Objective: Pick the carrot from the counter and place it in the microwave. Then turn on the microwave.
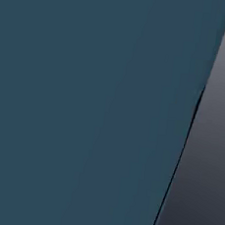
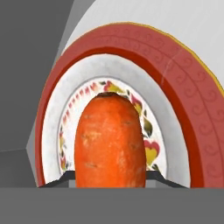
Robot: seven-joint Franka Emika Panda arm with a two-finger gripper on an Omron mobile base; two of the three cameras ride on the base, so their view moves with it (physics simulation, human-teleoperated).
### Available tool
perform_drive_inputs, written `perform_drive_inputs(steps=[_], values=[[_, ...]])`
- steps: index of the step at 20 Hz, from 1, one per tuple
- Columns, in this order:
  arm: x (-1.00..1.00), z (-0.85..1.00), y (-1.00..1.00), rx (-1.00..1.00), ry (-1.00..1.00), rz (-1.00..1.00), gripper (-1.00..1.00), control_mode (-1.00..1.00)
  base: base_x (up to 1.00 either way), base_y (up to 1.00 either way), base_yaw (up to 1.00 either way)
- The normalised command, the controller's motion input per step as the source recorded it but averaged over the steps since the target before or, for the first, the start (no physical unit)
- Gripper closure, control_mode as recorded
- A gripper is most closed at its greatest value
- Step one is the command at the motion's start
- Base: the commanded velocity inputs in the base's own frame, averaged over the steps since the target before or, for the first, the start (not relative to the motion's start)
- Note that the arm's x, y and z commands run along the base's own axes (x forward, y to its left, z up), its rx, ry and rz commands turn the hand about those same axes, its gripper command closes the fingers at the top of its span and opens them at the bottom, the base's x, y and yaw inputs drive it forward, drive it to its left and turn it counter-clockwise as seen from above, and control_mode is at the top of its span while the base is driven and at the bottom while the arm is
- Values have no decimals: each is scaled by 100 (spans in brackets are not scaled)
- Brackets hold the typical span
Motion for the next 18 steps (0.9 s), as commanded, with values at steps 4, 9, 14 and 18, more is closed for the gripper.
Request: perform_drive_inputs(steps=[4,9,14,18], values=[[10,-6,0,0,1,0,100,-100,0,0,0],[15,0,0,0,0,0,100,-100,0,0,0],[6,0,0,0,3,0,-100,-100,0,0,0],[0,0,0,0,0,0,-100,-100,0,0,0]])
